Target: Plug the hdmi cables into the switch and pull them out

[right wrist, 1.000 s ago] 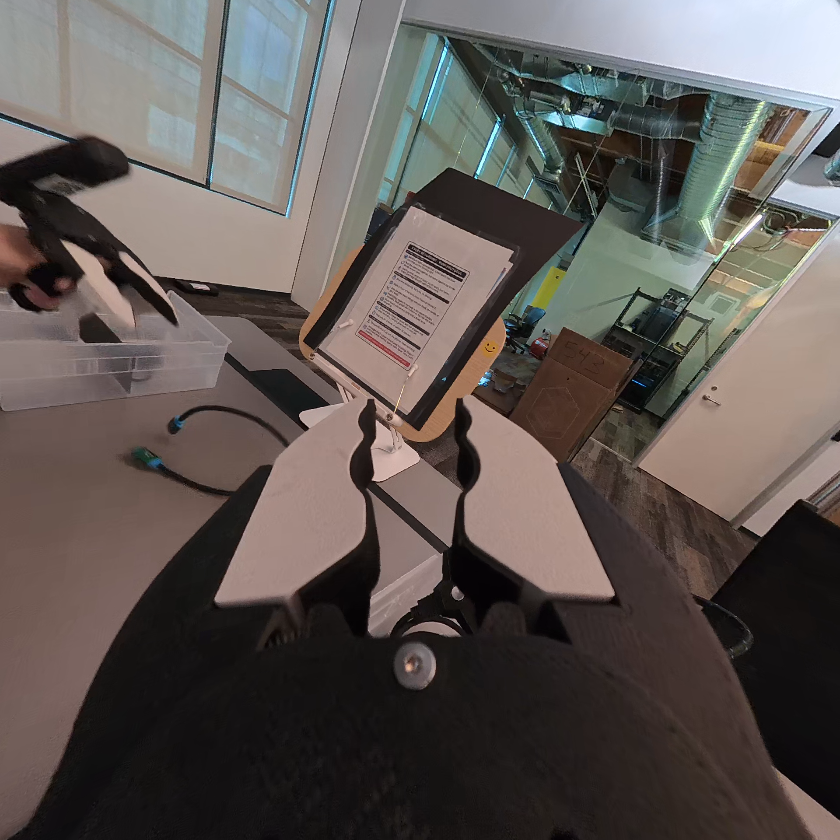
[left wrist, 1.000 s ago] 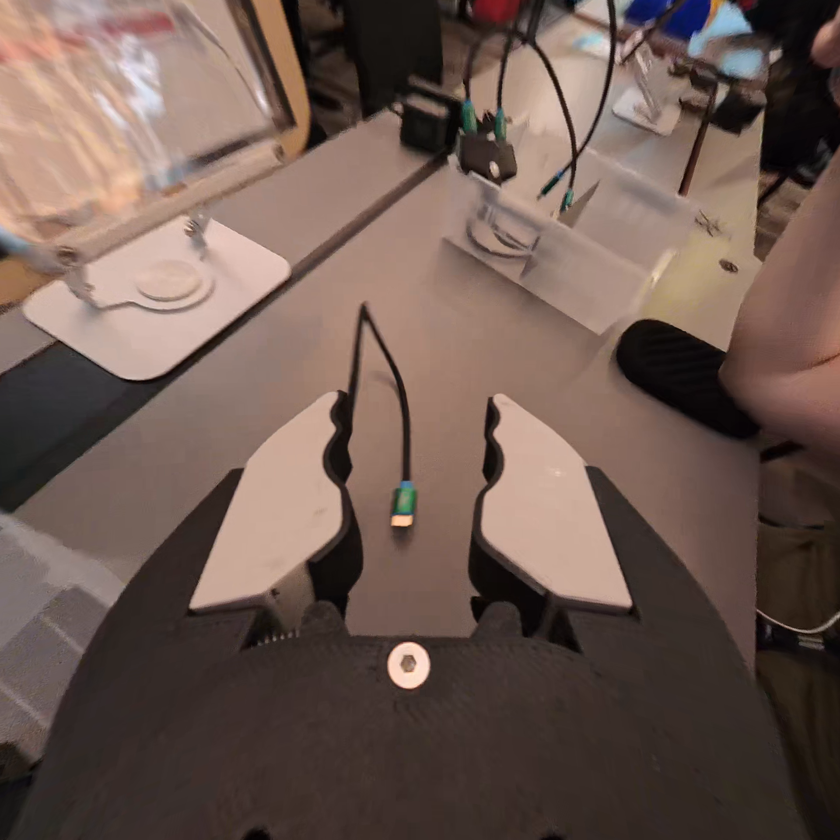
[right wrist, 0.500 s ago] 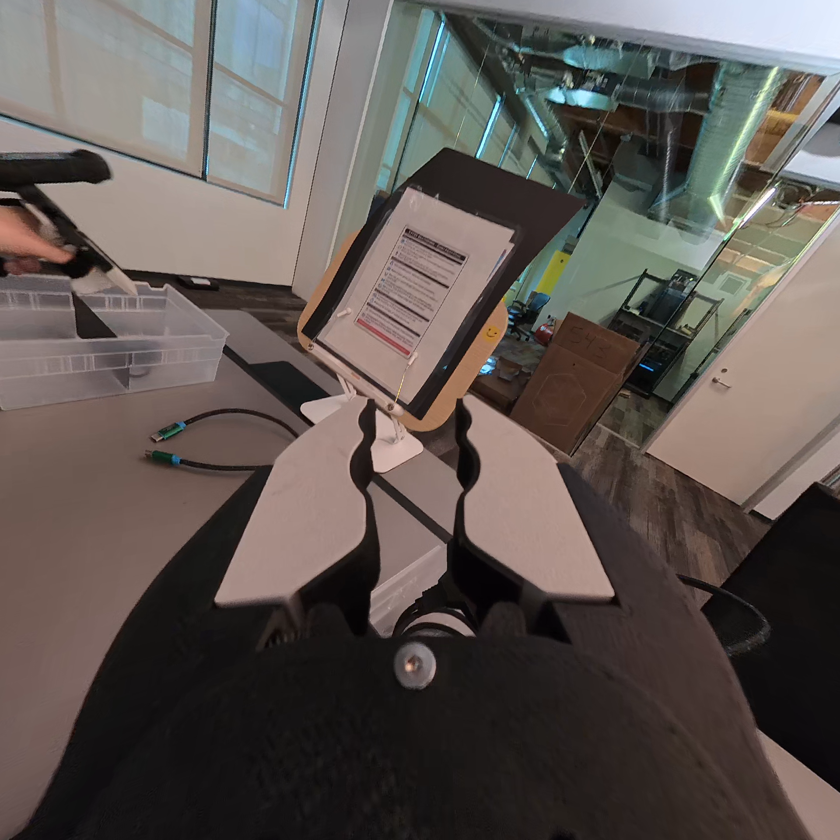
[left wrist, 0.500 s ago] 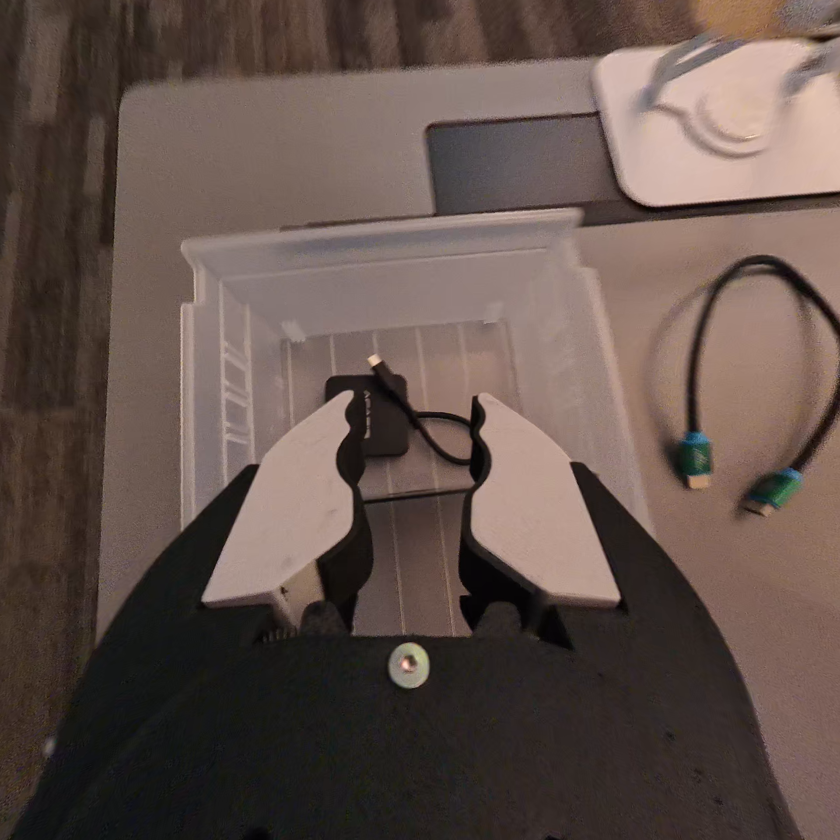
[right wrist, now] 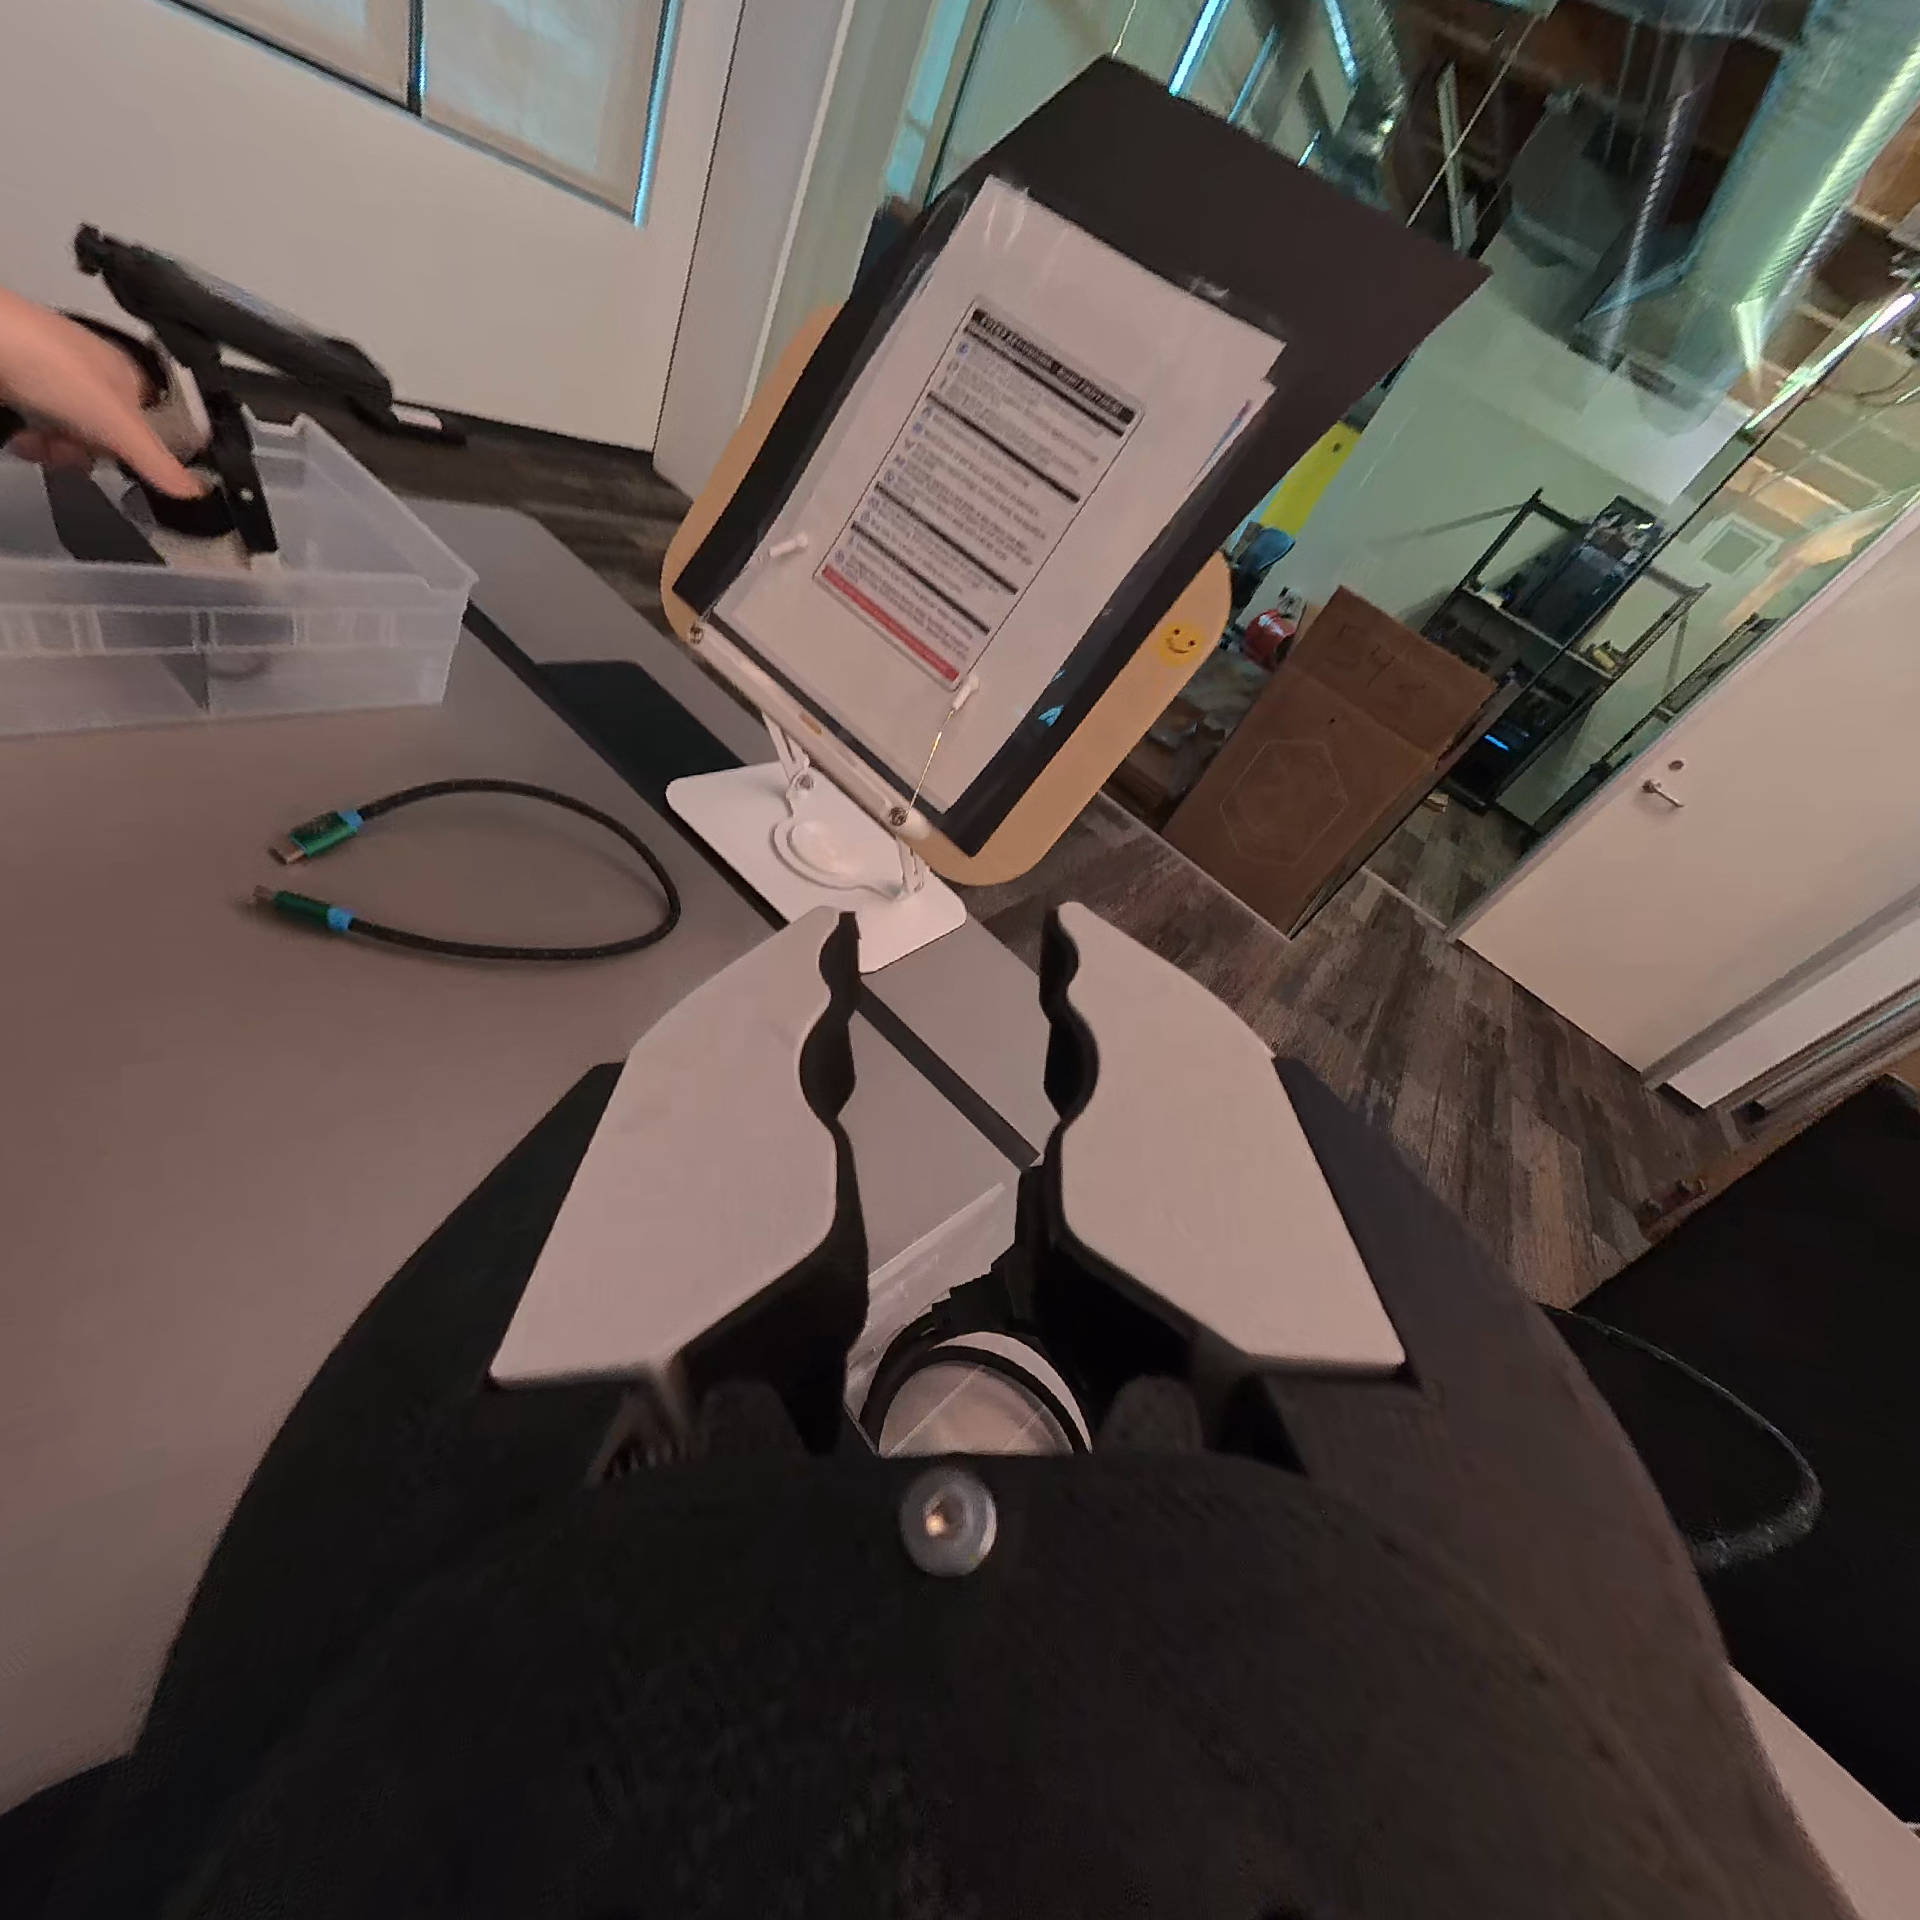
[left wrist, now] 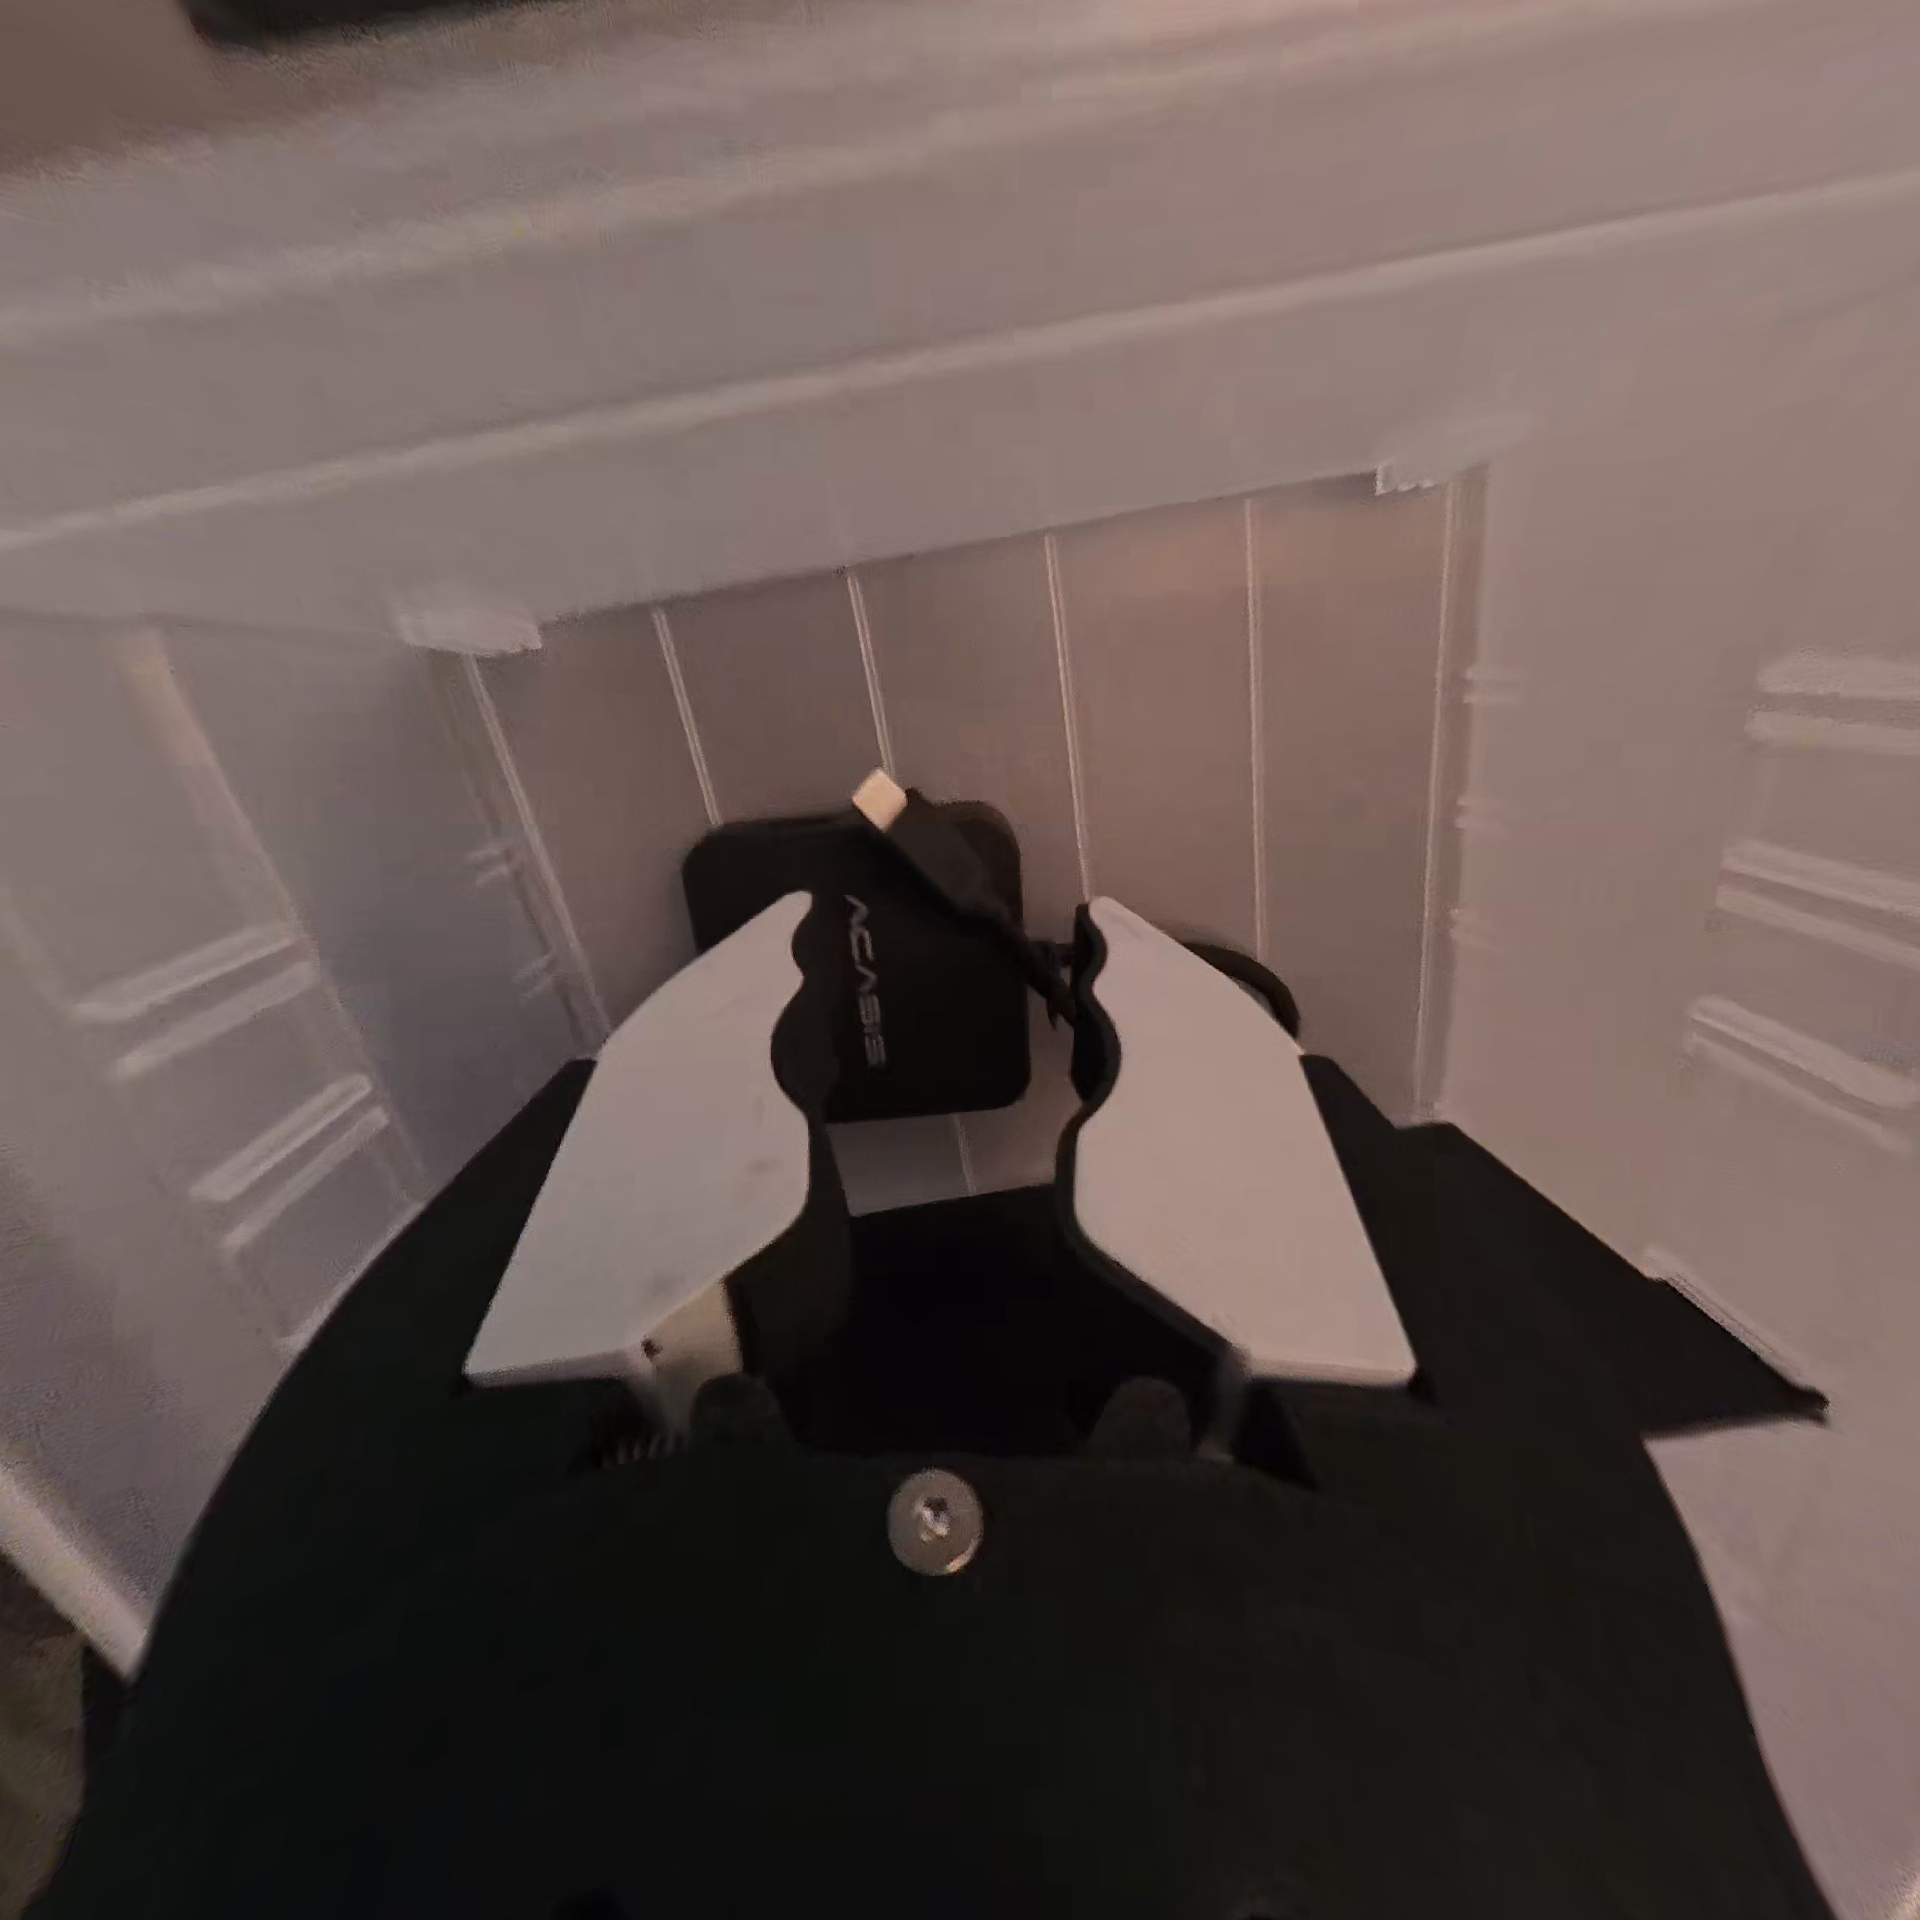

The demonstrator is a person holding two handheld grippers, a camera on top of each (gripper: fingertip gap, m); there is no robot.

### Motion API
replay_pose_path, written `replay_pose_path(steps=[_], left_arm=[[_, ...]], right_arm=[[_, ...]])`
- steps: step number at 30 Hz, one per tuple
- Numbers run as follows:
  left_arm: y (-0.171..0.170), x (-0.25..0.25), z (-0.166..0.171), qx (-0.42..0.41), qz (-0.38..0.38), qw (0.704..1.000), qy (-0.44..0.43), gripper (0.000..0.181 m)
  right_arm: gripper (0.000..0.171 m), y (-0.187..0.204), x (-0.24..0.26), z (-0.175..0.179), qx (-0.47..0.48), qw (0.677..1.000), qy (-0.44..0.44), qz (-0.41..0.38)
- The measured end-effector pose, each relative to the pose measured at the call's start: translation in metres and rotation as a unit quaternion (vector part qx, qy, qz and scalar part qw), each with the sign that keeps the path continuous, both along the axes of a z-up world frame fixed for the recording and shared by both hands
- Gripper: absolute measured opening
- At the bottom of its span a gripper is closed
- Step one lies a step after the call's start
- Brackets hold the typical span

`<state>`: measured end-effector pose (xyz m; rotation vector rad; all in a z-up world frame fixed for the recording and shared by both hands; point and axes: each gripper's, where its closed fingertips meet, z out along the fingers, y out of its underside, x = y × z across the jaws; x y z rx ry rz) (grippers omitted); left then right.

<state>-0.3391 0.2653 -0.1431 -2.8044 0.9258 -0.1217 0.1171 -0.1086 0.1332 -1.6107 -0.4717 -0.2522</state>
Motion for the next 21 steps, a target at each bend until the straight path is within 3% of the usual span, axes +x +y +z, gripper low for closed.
replay_pose_path(steps=[2, 3, 10, 17, 21], left_arm=[[0.006, 0.003, -0.001, 0.013, -0.004, 1.0, 0.002, 0.034], [0.006, 0.005, -0.001, 0.018, -0.01, 1.0, -0.001, 0.02], [-0.003, 0.013, 0.01, 0.03, -0.048, 0.998, -0.04, 0.013], [-0.008, 0.012, 0.089, 0.174, -0.047, 0.978, -0.103, 0.012], [-0.035, 0.026, 0.155, 0.256, -0.074, 0.946, -0.185, 0.012]], right_arm=[[0.034, 0.005, -0.001, -0.005, -0.008, 1.0, -0.009, 0.0], [0.034, 0.007, -0.001, -0.008, -0.013, 1.0, -0.015, -0.002], [0.034, 0.011, -0.006, -0.015, -0.025, 0.998, -0.052, -0.012], [0.034, 0.006, -0.01, -0.008, -0.014, 0.998, -0.056, -0.002], [0.034, 0.004, -0.015, -0.004, -0.006, 0.999, -0.053, 0.004]])
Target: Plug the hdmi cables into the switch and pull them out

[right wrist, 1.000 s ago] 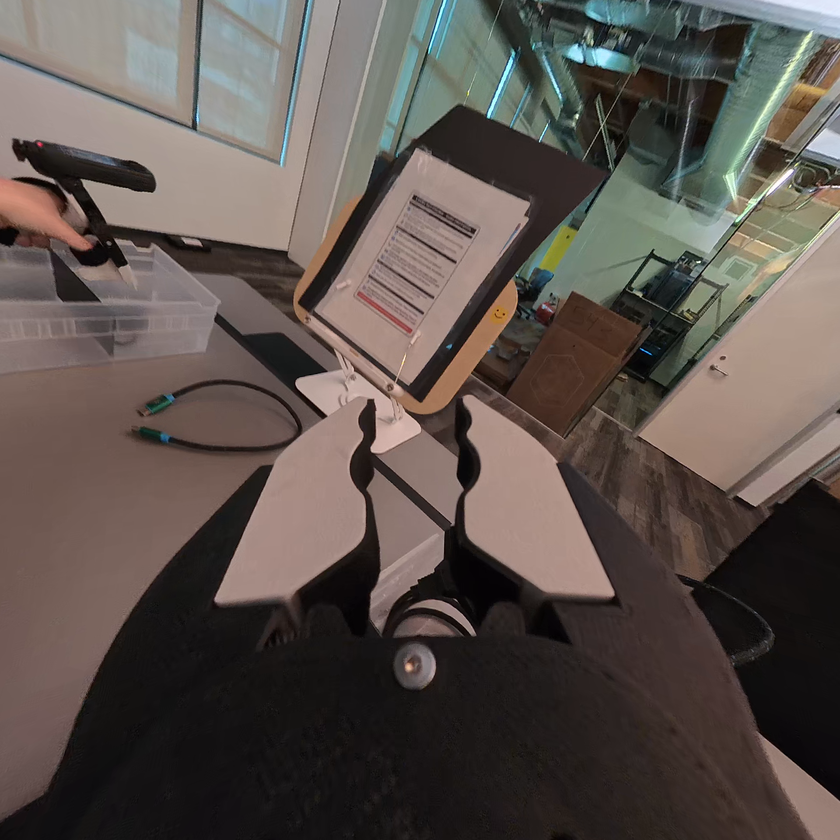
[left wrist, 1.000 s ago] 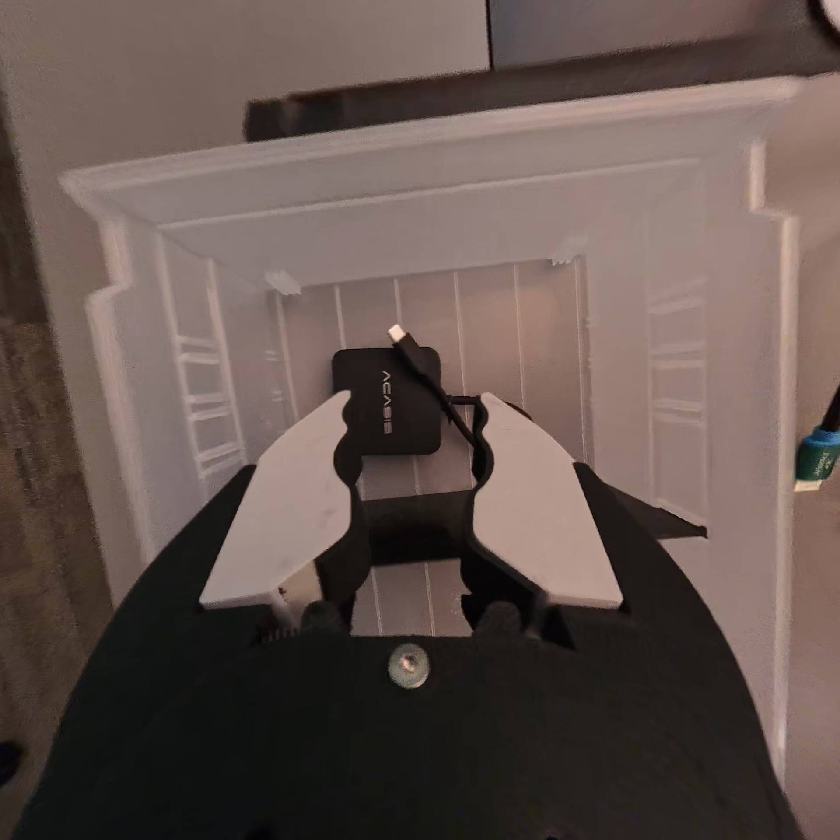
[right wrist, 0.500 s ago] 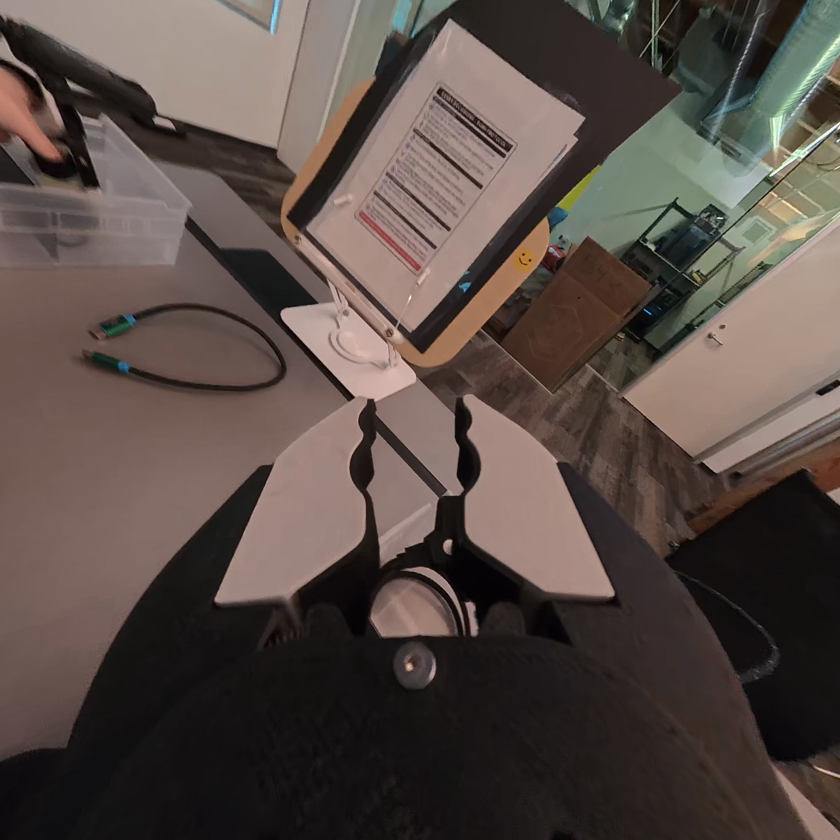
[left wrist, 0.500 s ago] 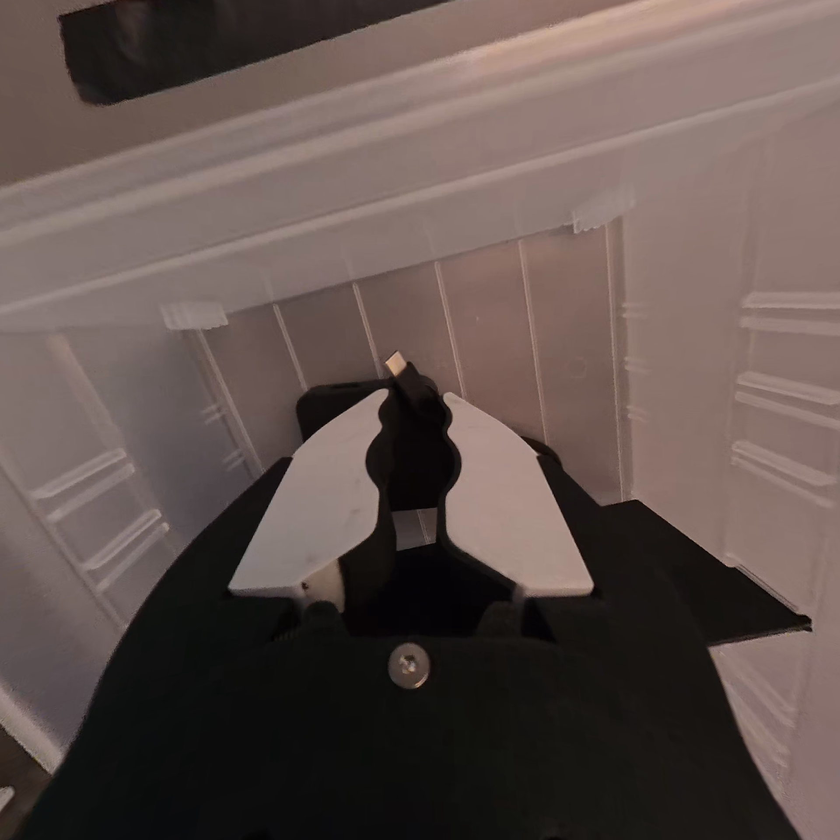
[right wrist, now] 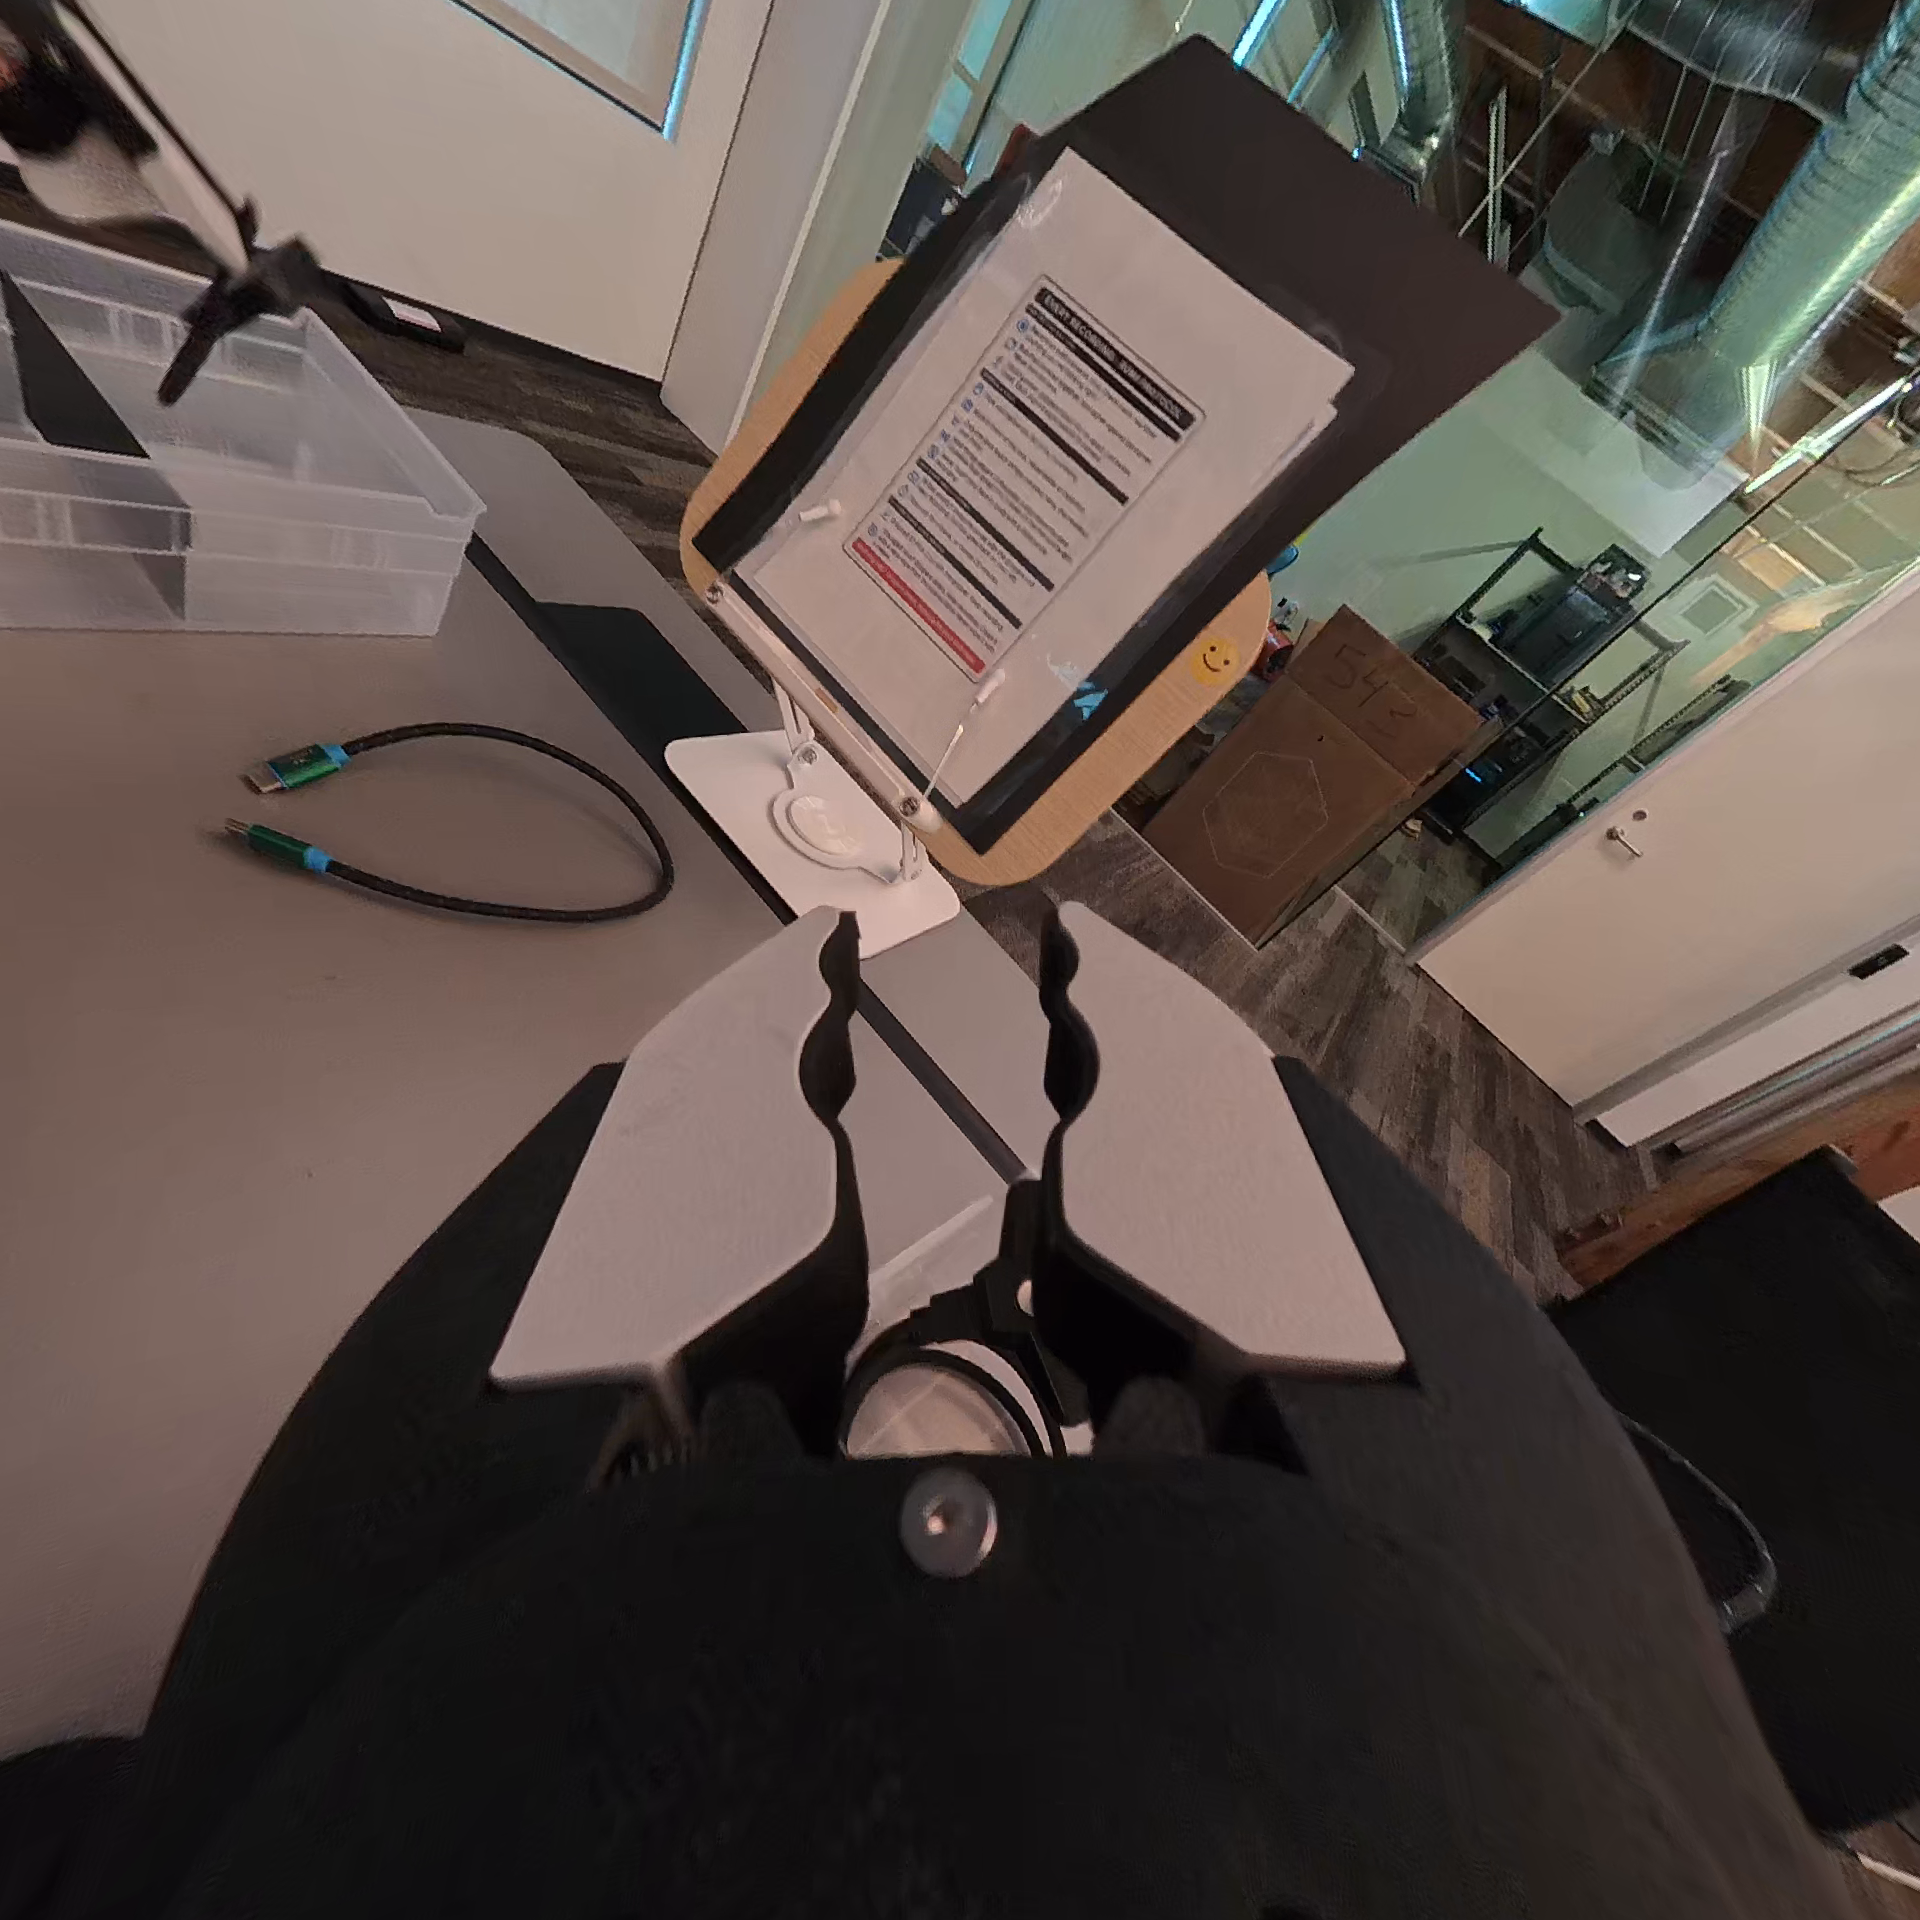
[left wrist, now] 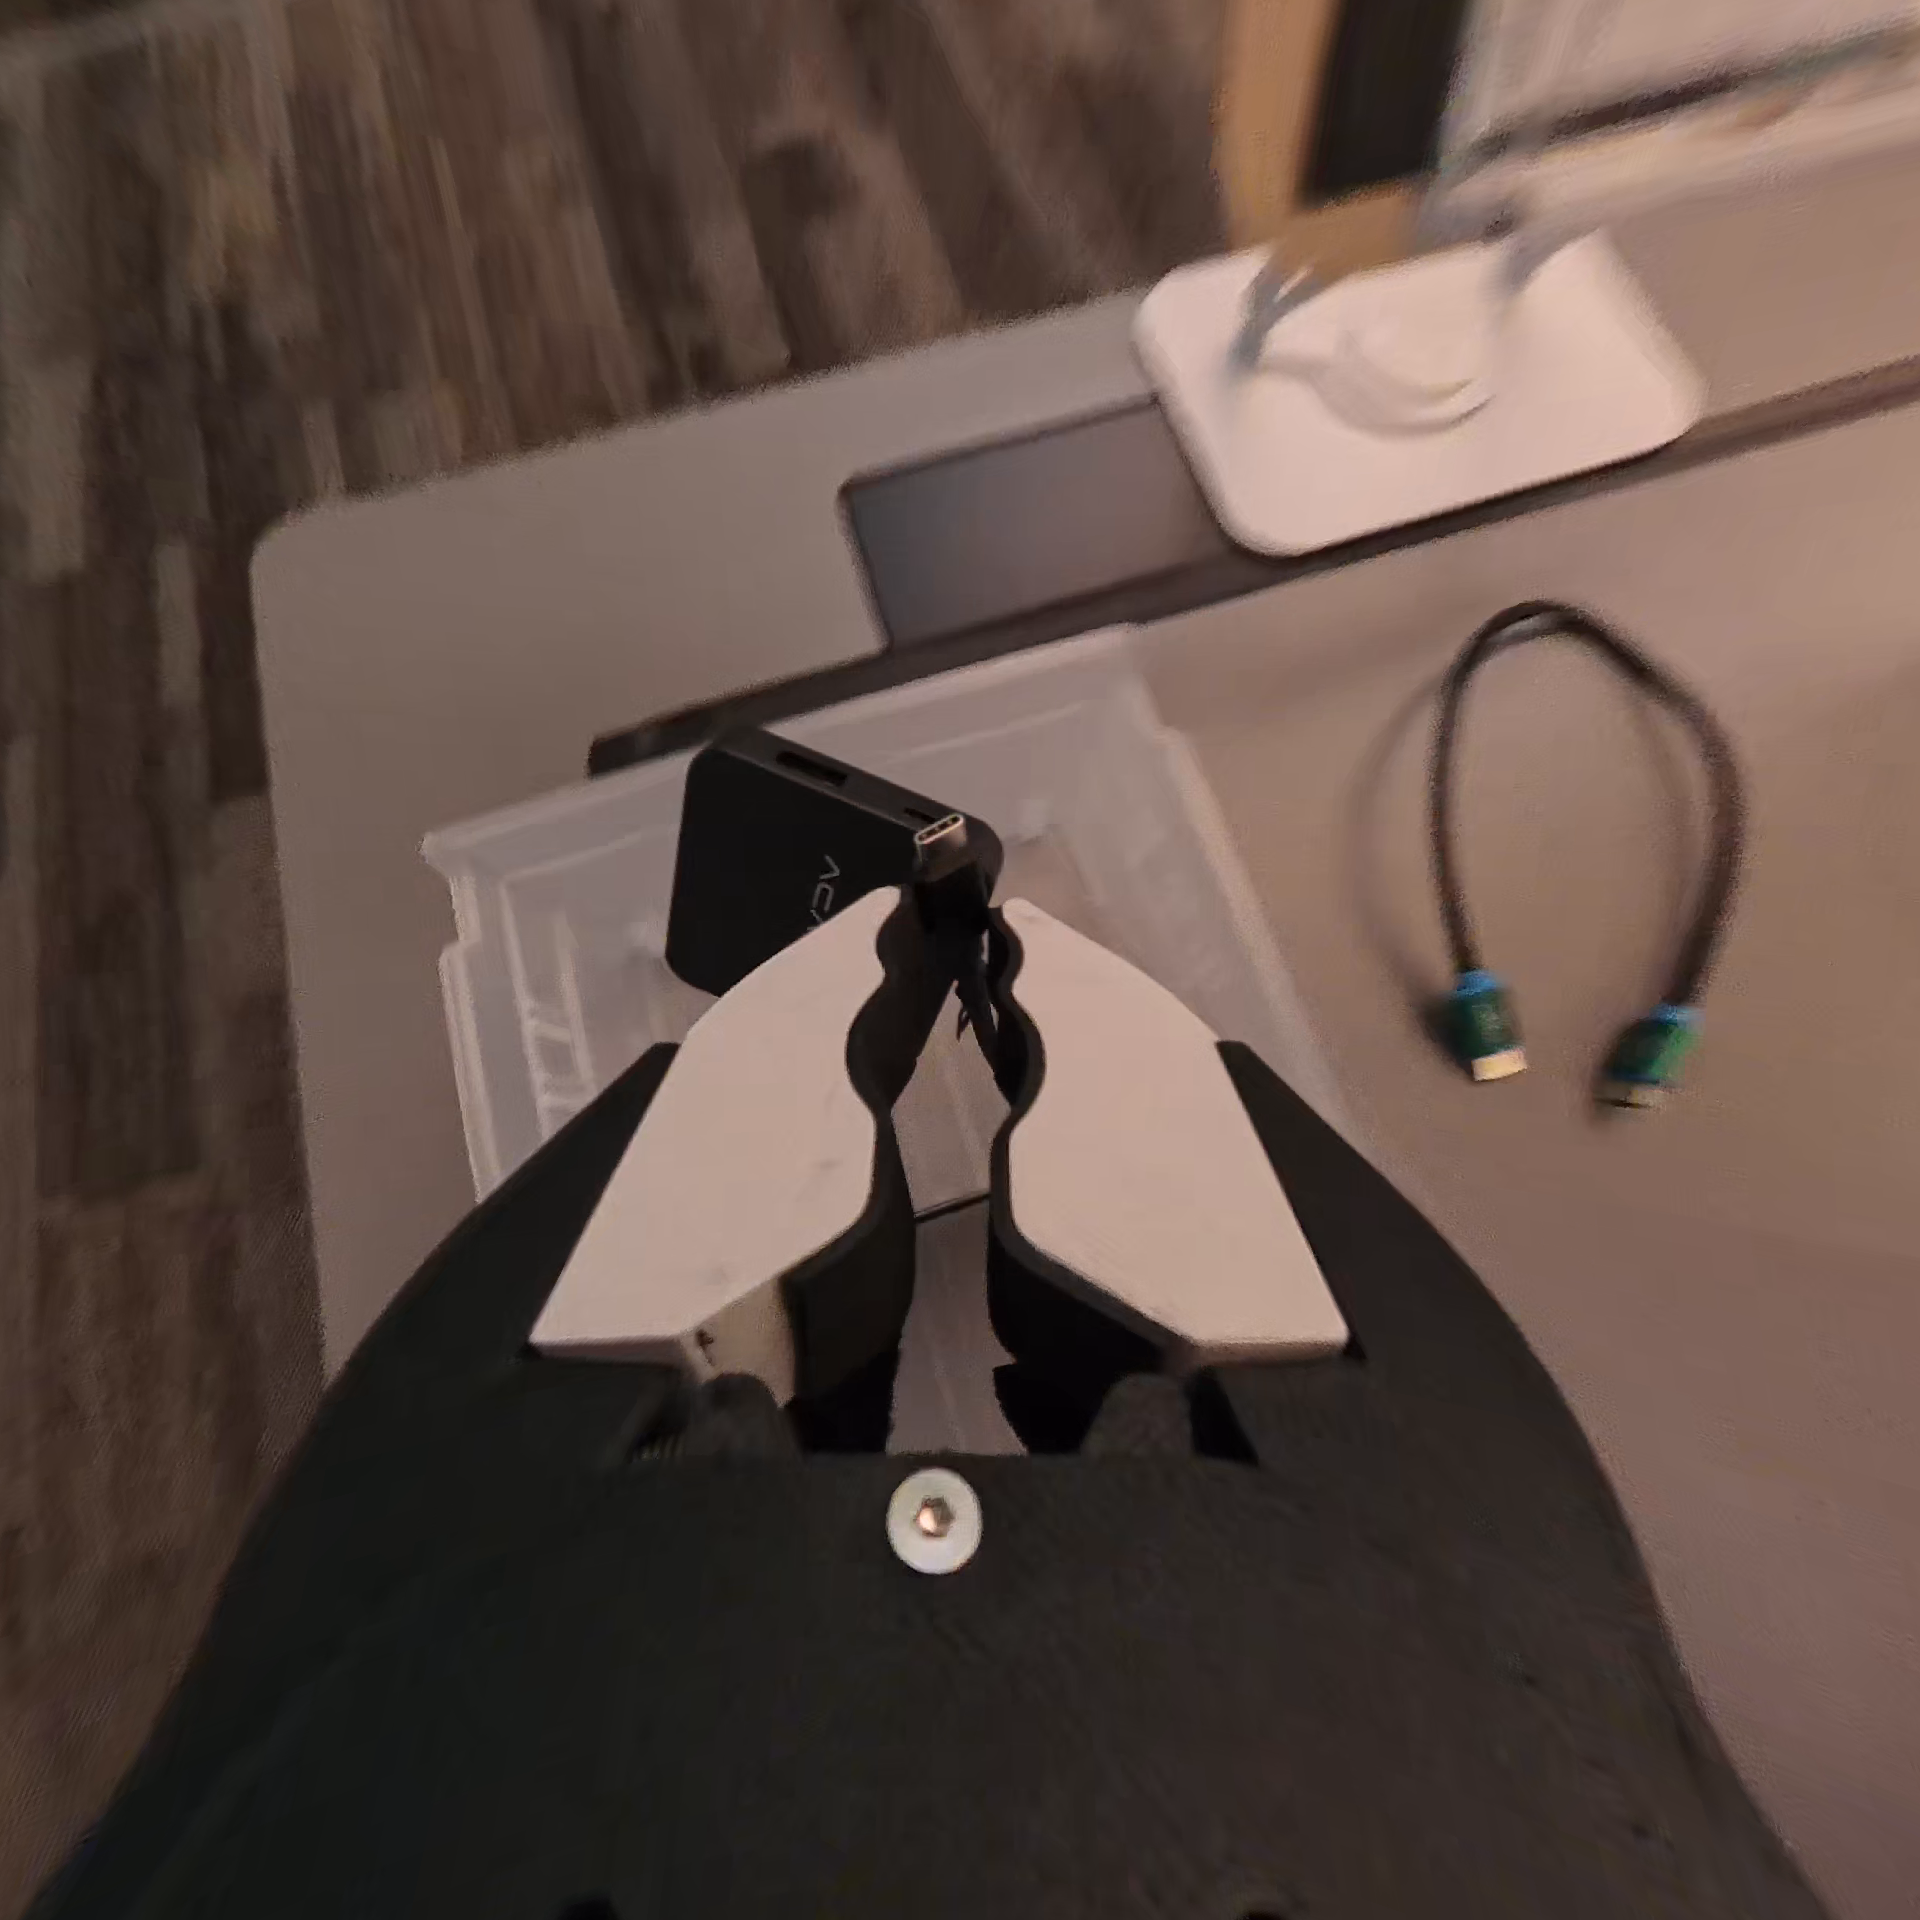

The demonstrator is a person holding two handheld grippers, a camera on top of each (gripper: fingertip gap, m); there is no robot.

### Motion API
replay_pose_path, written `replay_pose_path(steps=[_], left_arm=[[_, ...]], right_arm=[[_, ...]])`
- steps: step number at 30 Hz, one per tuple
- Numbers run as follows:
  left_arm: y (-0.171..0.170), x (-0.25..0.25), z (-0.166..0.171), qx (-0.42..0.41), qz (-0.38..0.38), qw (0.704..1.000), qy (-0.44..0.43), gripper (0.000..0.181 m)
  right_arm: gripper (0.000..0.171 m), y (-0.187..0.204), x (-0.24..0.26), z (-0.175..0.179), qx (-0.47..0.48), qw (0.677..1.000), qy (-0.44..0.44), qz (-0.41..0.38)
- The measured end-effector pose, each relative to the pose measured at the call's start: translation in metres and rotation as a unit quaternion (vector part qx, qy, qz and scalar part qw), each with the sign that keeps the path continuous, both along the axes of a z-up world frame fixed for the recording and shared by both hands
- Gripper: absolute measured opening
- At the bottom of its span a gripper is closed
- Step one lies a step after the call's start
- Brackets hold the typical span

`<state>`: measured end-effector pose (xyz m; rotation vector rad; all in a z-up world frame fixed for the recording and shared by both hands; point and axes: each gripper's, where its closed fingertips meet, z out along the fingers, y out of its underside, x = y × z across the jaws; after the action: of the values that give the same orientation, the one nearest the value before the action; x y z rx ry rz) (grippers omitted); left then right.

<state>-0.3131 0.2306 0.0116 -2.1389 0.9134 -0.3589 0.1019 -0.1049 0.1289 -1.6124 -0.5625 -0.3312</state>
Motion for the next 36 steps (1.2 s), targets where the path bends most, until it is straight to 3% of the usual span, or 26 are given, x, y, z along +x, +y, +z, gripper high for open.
replay_pose_path(steps=[4, 7, 11, 15, 21, 25, 27, 29, 31, 34, 36], left_arm=[[-0.075, 0.048, 0.065, 0.07, -0.151, 0.982, -0.085, 0.012], [-0.16, 0.092, 0.09, 0.094, -0.335, 0.93, -0.12, 0.012], [-0.261, 0.131, 0.084, 0.053, -0.537, 0.832, -0.125, 0.012], [-0.308, 0.151, 0.057, 0.004, -0.62, 0.781, -0.079, 0.012], [-0.336, 0.156, 0.032, -0.017, -0.686, 0.726, -0.041, 0.012], [-0.334, 0.159, 0.025, -0.028, -0.687, 0.725, -0.036, 0.013], [-0.319, 0.165, 0.027, -0.004, -0.656, 0.754, -0.04, 0.026], [-0.297, 0.171, 0.04, 0.034, -0.606, 0.792, -0.064, 0.058], [-0.279, 0.171, 0.061, 0.078, -0.563, 0.816, -0.106, 0.064], [-0.273, 0.162, 0.081, 0.146, -0.543, 0.814, -0.144, 0.067], [-0.262, 0.16, 0.079, 0.217, -0.518, 0.82, -0.112, 0.071]], right_arm=[[0.034, 0.006, -0.024, 0.006, 0.012, 0.999, 0.01, 0.035], [0.034, 0.025, -0.059, 0.005, 0.026, 0.994, 0.017, 0.106], [0.04, 0.029, -0.141, -0.016, 0.033, 0.958, -0.012, 0.284], [0.047, 0.029, -0.202, -0.031, 0.084, 0.913, -0.021, 0.397], [0.055, 0.036, -0.242, -0.091, -0.005, 0.896, -0.121, 0.427], [0.019, 0.029, -0.254, -0.12, -0.082, 0.866, -0.134, 0.474], [0.015, 0.029, -0.253, -0.128, -0.129, 0.862, -0.107, 0.479], [0.015, 0.039, -0.251, -0.132, -0.182, 0.865, -0.044, 0.465], [0.014, 0.05, -0.251, -0.131, -0.235, 0.853, 0.074, 0.46], [0.014, 0.072, -0.245, -0.135, -0.316, 0.796, 0.263, 0.444], [0.014, 0.098, -0.232, -0.139, -0.344, 0.753, 0.408, 0.386]])
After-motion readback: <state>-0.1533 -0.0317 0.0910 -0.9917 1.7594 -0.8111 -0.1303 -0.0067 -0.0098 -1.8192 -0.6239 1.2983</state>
